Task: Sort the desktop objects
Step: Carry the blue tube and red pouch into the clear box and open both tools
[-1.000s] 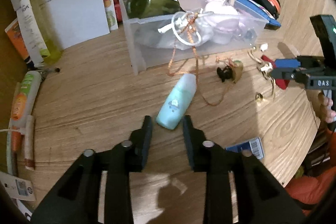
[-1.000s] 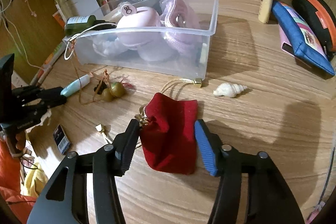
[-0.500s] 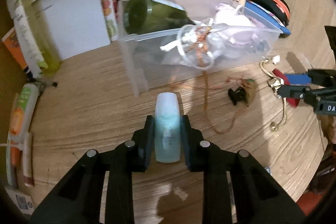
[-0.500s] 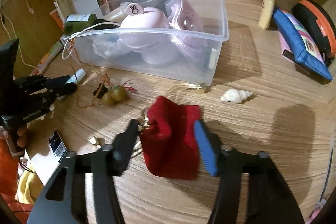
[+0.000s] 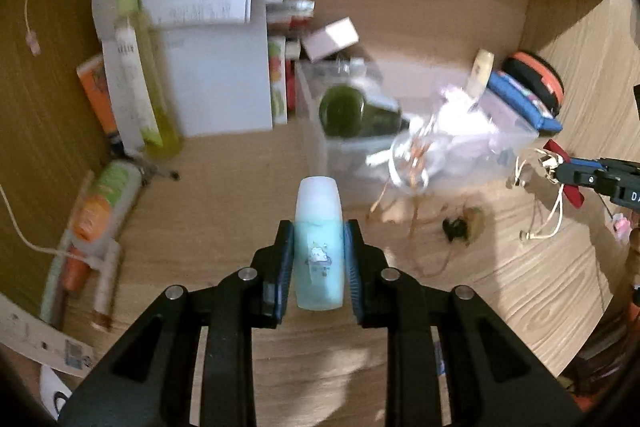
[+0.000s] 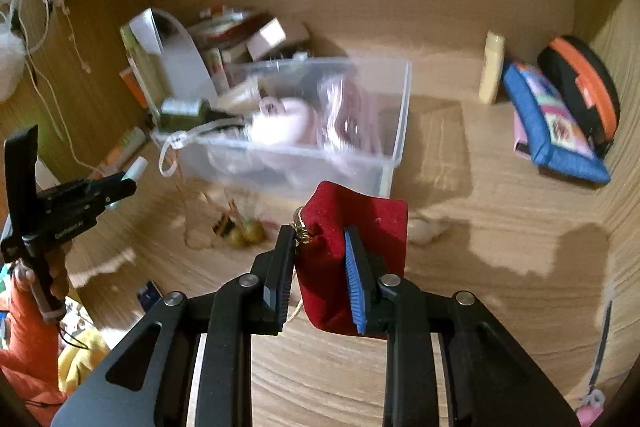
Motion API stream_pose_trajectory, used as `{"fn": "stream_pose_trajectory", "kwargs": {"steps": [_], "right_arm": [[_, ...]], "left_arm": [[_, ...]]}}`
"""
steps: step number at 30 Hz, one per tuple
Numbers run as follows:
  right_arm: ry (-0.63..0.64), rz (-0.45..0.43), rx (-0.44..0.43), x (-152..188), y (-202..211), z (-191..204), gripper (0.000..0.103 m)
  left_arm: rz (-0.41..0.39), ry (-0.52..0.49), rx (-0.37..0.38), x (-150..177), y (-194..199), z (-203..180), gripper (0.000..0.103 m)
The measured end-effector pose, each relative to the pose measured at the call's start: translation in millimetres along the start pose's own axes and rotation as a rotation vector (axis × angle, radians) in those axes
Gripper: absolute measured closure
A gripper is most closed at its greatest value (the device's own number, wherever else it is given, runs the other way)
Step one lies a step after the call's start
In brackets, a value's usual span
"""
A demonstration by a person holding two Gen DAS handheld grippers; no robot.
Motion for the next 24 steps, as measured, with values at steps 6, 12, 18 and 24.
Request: {"fn": "stream_pose_trajectory", "kwargs": {"steps": [6,12,18,24], "right_arm": [[-0.003,-0.062,0.012,-24.2,13.8,-3.8,0.081],[-0.003,-0.101,0.016,-46.0,18.4,-6.3,0.081],[0.019,-0.154,0.025,-72.9,19.8,-1.2,0.081],[0.024,-0.199,0.02,-100.8,14.8,3.8,0.081]], "left_arm": [[-0.065,0.001,0.037,-26.7,7.2,-7.6,0.079],[-0.128,-0.025,0.084,-56.2,10.4,-27.1,0.079],[-0.147,-0.047,0.134,-81.9,-3.5,-44.0,0.079],[-0.142,-0.049,0.156,-99.5,-23.1,-50.4,0.079]]}}
Point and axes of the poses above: each gripper's, at about its wrist camera, not at the fingertips, and y roughly against the way its jaws point, z to its left, x to its underside, the point moved 9 cm from there along -y, roughly the way its jaws point, and after that the axes turned 13 degrees about x, right-handed, at the moved point
